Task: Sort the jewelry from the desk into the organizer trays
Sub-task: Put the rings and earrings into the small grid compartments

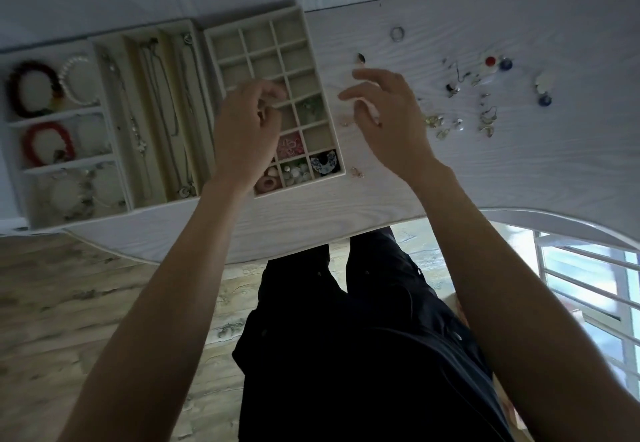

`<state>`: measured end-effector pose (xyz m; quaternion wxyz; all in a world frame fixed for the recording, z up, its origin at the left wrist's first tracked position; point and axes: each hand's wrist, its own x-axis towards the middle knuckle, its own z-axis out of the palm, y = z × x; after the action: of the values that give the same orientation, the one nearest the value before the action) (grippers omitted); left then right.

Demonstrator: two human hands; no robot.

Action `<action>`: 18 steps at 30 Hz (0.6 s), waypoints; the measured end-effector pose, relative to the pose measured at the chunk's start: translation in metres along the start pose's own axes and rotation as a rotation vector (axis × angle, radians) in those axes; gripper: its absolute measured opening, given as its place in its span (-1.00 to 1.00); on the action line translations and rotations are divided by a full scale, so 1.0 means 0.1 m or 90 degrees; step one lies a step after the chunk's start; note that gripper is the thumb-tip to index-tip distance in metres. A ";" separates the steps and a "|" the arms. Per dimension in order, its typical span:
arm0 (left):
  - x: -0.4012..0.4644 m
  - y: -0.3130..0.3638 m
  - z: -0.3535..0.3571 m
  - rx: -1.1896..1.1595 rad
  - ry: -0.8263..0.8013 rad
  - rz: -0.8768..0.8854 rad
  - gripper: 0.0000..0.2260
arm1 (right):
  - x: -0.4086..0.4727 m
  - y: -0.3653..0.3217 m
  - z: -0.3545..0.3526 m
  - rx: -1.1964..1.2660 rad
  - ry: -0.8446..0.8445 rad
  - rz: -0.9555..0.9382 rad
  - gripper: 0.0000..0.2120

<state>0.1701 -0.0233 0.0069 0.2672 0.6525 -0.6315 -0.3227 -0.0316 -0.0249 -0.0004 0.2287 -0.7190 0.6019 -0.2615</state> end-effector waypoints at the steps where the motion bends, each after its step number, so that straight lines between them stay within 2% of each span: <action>1: -0.03 0.07 0.00 -0.052 -0.005 -0.015 -0.83 | -0.05 0.01 -0.09 0.014 0.024 0.022 -0.75; 4: -0.13 0.33 0.13 -0.158 -0.028 -0.042 -0.89 | -0.27 0.11 -0.37 0.034 0.078 0.071 -0.74; 7: -0.18 0.59 0.41 -0.188 -0.100 -0.013 -0.89 | -0.48 0.34 -0.52 -0.042 0.069 0.103 -0.72; 11: -0.07 0.85 0.89 -0.027 -0.237 0.108 -0.81 | -0.69 0.76 -0.70 -0.203 0.046 0.111 -0.74; 14: 0.08 1.01 1.22 0.080 -0.245 0.149 -0.75 | -0.72 0.99 -0.86 -0.232 0.041 0.125 -0.70; 18: 0.21 1.15 1.57 0.193 -0.230 0.158 -0.66 | -0.68 1.28 -1.02 -0.242 -0.062 0.175 -0.68</action>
<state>-0.0239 -0.0420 -0.0095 0.0869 0.5342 -0.7853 -0.3007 -0.2026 0.0190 -0.0126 0.1514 -0.6720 0.7211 -0.0748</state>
